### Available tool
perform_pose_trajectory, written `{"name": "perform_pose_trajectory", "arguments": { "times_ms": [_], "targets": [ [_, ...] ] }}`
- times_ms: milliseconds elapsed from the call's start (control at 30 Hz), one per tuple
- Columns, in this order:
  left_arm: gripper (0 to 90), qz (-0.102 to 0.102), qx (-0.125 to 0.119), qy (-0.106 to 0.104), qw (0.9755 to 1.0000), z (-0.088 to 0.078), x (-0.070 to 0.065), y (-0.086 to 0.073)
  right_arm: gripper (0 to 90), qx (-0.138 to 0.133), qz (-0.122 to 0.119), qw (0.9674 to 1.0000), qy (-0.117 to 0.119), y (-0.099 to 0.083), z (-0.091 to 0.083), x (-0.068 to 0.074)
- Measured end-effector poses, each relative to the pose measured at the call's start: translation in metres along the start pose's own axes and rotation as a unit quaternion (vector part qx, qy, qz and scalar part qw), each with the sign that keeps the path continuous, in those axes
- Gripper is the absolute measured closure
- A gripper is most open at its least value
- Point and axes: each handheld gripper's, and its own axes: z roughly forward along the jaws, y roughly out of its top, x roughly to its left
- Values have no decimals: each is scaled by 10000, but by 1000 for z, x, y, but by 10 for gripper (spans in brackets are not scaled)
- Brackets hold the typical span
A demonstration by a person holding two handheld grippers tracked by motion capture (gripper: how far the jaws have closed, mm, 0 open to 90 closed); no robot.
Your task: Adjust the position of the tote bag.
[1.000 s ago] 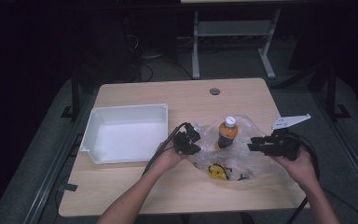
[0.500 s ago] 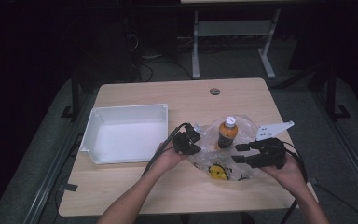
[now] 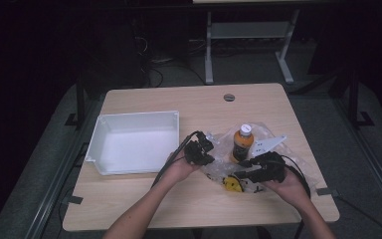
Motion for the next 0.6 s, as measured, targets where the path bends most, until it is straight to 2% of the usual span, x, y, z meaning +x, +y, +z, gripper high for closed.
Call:
{"name": "perform_pose_trajectory", "arguments": {
  "times_ms": [67,200,300,600],
  "targets": [
    [900,-19,-19,8,10000,0,0,0,720,120,2,9999,19,-1,5,1],
    [900,-24,-23,13,10000,0,1,-1,844,218,16,9997,117,-4,10,1],
    [900,2,-8,25,10000,-1,1,-2,881,307,53,9994,162,-10,14,0],
    [900,-38,-47,63,10000,-1,3,-3,892,393,306,9984,255,-27,16,-4]
  ]
}}
